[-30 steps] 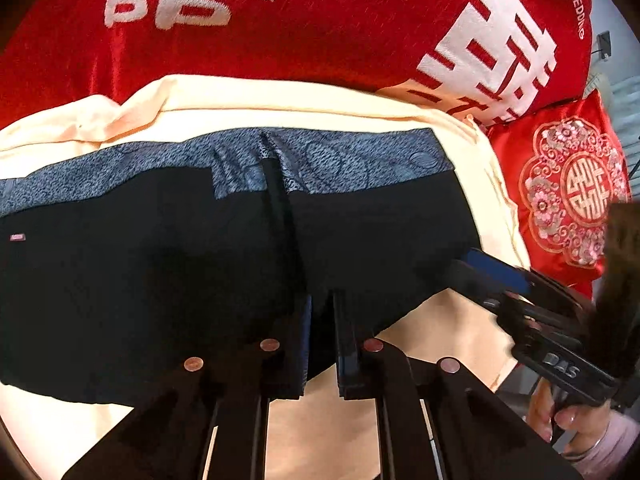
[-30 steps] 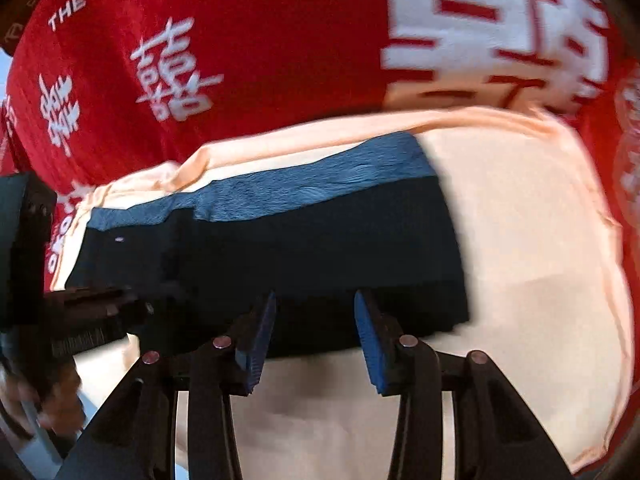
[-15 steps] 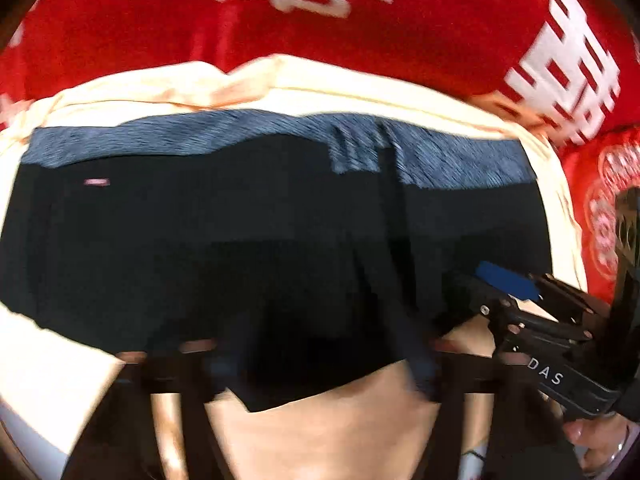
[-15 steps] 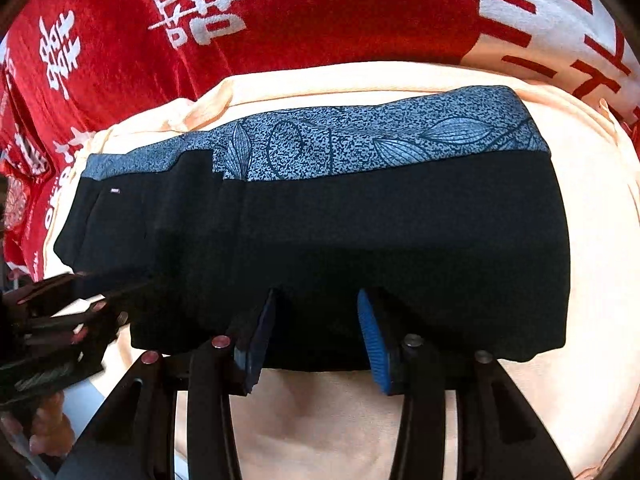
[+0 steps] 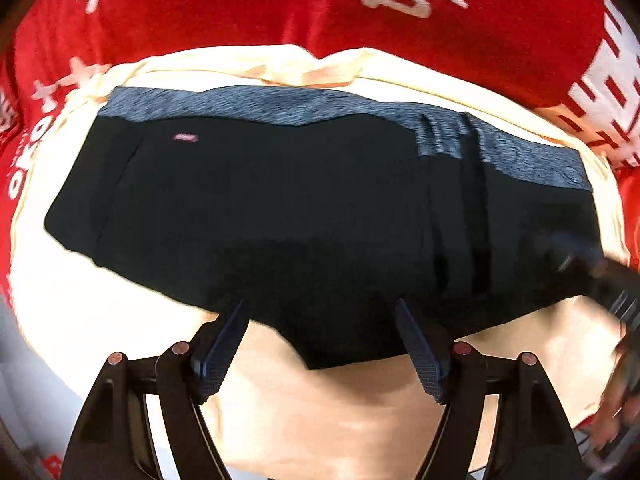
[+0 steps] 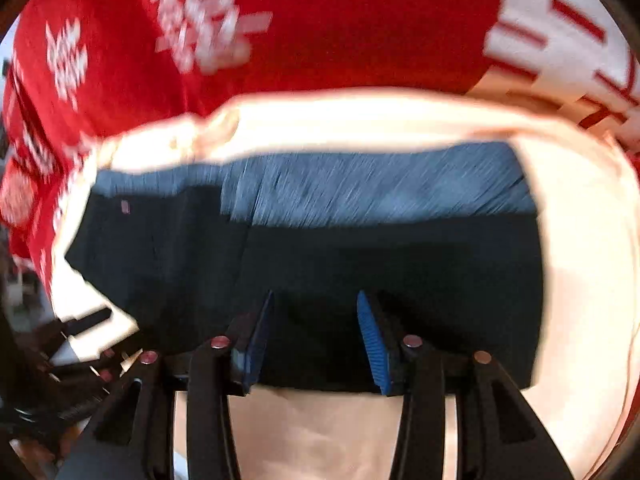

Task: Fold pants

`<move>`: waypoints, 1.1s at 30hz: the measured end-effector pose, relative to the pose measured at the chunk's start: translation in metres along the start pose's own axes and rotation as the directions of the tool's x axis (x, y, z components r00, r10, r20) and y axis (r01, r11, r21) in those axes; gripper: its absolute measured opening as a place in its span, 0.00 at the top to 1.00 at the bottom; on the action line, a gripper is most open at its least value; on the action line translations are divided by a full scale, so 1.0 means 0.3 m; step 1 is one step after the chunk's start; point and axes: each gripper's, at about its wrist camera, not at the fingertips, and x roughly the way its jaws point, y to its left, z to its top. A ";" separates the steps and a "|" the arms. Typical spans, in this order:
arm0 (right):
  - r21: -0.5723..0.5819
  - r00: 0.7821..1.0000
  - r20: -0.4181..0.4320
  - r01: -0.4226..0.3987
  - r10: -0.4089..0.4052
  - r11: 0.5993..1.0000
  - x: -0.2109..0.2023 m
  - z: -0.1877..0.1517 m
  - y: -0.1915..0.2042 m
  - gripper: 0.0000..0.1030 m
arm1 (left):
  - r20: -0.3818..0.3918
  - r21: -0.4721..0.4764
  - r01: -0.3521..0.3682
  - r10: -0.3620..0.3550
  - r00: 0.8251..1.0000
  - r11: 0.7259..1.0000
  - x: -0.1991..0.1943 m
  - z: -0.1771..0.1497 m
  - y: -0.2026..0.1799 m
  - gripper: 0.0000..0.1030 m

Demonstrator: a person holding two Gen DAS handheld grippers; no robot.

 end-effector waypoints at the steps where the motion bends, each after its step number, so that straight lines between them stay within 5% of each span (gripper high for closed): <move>1: -0.014 1.000 0.013 0.028 -0.027 1.000 0.008 -0.017 0.018 0.49 | -0.005 -0.008 -0.014 0.014 1.000 1.000 -0.001 -0.008 0.007 0.24; 4: -0.088 0.992 0.049 0.122 -0.118 0.989 0.009 -0.042 0.080 0.47 | -0.017 -0.035 -0.042 0.041 0.999 0.999 -0.007 -0.035 0.041 0.24; 10: -0.068 0.994 0.014 0.106 -0.105 0.992 0.005 -0.020 0.063 0.46 | -0.044 -0.104 -0.045 0.041 0.998 0.994 -0.006 -0.083 0.123 0.24; 21: -0.058 0.965 0.011 0.264 -0.263 0.963 -0.016 -0.045 0.161 0.45 | -0.061 -0.152 -0.025 0.016 0.998 0.988 0.002 -0.120 0.304 0.24; 24: -0.072 0.971 0.000 0.239 -0.239 0.968 -0.031 -0.060 0.197 0.36 | -0.062 -0.171 -0.013 0.002 0.998 0.985 0.006 -0.123 0.358 0.24; 33: -0.168 0.976 -0.013 0.213 -0.218 0.962 0.001 -0.054 0.390 0.31 | -0.063 -0.207 0.008 -0.021 0.998 0.978 0.026 -0.120 0.500 0.24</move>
